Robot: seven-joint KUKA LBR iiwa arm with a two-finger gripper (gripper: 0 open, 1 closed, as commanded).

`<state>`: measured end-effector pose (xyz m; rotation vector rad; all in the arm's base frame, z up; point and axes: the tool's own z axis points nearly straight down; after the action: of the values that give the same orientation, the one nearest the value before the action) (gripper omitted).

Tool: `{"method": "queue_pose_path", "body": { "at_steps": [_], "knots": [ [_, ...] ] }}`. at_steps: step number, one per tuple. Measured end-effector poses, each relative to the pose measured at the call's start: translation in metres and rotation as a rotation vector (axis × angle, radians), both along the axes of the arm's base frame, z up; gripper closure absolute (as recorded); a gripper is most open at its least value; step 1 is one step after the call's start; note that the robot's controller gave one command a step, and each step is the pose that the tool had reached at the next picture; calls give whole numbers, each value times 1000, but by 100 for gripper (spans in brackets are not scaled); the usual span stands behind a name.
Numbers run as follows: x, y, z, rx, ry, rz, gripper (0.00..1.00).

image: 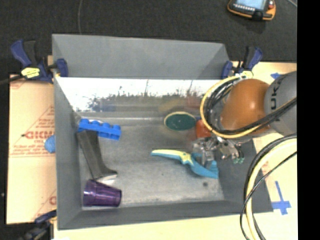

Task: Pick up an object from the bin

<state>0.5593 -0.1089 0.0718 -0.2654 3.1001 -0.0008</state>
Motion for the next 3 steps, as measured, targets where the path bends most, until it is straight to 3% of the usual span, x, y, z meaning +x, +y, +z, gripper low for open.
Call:
{"method": "queue_pose_path", "body": {
  "at_steps": [1, 2, 3],
  "knots": [
    [19, 33, 0, 8, -11, -207, 100],
    [9, 55, 0, 0, -6, -31, 100],
    [19, 44, -1, 10, -16, -249, 0]
  ]
}}
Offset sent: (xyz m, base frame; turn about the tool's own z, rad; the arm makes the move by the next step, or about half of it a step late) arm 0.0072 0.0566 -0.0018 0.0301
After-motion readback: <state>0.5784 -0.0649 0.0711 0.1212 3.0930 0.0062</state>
